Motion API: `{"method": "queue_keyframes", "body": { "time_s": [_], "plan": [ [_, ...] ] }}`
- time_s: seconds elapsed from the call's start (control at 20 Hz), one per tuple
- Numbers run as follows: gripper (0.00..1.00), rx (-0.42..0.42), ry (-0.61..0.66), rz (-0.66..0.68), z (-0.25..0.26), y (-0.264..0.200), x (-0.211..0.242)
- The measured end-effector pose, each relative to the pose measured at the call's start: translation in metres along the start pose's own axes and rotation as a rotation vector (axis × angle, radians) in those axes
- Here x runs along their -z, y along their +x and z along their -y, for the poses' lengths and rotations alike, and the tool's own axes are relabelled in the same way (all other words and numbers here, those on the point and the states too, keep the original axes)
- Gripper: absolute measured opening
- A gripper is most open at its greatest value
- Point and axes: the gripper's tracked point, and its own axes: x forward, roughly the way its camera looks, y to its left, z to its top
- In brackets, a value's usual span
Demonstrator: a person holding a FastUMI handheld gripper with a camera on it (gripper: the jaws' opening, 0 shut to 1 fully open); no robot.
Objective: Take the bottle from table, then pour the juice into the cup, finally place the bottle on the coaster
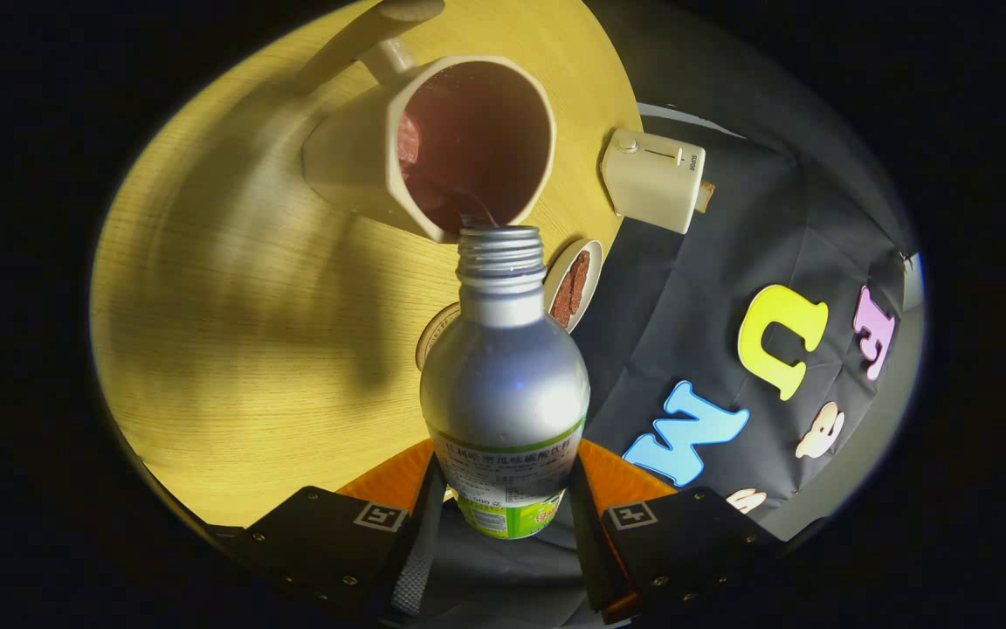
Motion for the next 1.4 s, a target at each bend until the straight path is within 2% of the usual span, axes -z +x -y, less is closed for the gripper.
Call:
{"method": "queue_keyframes", "body": {
  "time_s": [1.4],
  "plan": [
    [0.68, 0.003, -0.159, -0.076, 0.022, -0.018, -0.002]
  ]
}}
